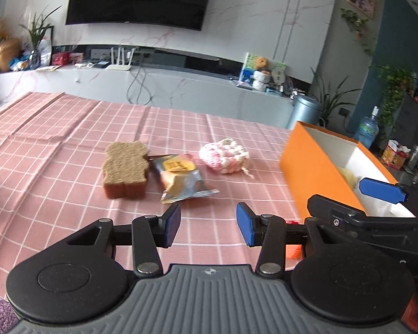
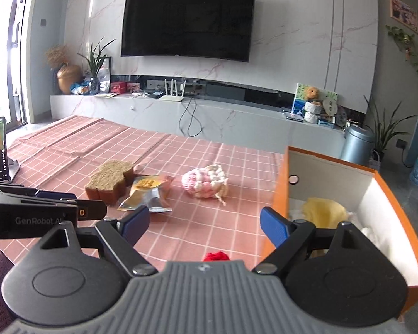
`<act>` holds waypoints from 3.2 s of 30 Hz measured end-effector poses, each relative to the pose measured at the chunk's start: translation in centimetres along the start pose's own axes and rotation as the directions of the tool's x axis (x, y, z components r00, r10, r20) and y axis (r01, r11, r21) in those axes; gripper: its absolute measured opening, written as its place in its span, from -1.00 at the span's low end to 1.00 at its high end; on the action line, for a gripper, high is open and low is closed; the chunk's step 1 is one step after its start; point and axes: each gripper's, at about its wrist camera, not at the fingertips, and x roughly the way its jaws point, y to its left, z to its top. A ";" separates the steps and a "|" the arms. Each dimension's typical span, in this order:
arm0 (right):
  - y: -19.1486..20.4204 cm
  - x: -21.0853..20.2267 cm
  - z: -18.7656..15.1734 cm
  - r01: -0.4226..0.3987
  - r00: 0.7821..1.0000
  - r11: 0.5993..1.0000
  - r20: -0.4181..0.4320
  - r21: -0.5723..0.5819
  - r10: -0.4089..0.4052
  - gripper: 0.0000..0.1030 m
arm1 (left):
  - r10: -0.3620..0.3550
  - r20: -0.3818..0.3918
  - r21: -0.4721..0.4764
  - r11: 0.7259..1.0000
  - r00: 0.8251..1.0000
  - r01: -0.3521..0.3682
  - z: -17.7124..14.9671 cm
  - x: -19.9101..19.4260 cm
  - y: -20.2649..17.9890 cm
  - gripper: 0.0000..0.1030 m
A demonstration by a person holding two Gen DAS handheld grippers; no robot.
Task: Organize soft objects
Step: 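Move both tools back from the box to the table items, then grasp the Deegeo snack bag with the right tool while the left tool grasps the brown sponge, then carry the snack bag and brown sponge over the orange box with both tools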
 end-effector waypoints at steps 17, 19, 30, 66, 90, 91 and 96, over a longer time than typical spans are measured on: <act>4.2 10.8 2.3 -0.091 0.991 0.996 -0.099 -0.006 0.090 0.66 | 0.117 -0.048 -0.040 0.992 0.992 -0.119 2.5 5.5 7.2 0.32; 4.8 12.2 2.6 -0.105 0.988 0.994 -0.113 -0.011 0.103 0.58 | 0.112 -0.056 -0.057 0.992 0.992 -0.116 2.9 6.3 8.0 0.42; 6.9 18.5 2.9 -0.154 0.973 0.986 -0.186 -0.066 0.139 0.50 | 0.101 -0.100 -0.096 0.989 0.990 -0.111 5.2 10.8 10.7 0.70; 7.2 22.7 1.1 -0.206 0.948 0.978 -0.258 -0.046 0.188 -0.07 | 0.114 -0.122 0.008 0.994 0.986 -0.113 3.4 14.0 10.1 0.50; 2.9 11.1 3.8 -0.161 0.983 0.987 -0.091 -0.004 0.160 -0.16 | 0.120 0.029 0.040 0.992 0.992 -0.121 6.0 4.6 5.4 0.42; 2.5 10.3 3.9 -0.156 0.984 0.988 -0.080 0.004 0.156 -0.16 | 0.116 0.036 0.043 0.992 0.993 -0.118 6.0 4.1 5.1 0.42; -0.1 6.3 3.8 -0.125 0.992 0.992 -0.021 0.037 0.125 -0.16 | 0.079 0.070 0.079 0.993 0.994 -0.084 6.1 2.0 2.6 0.42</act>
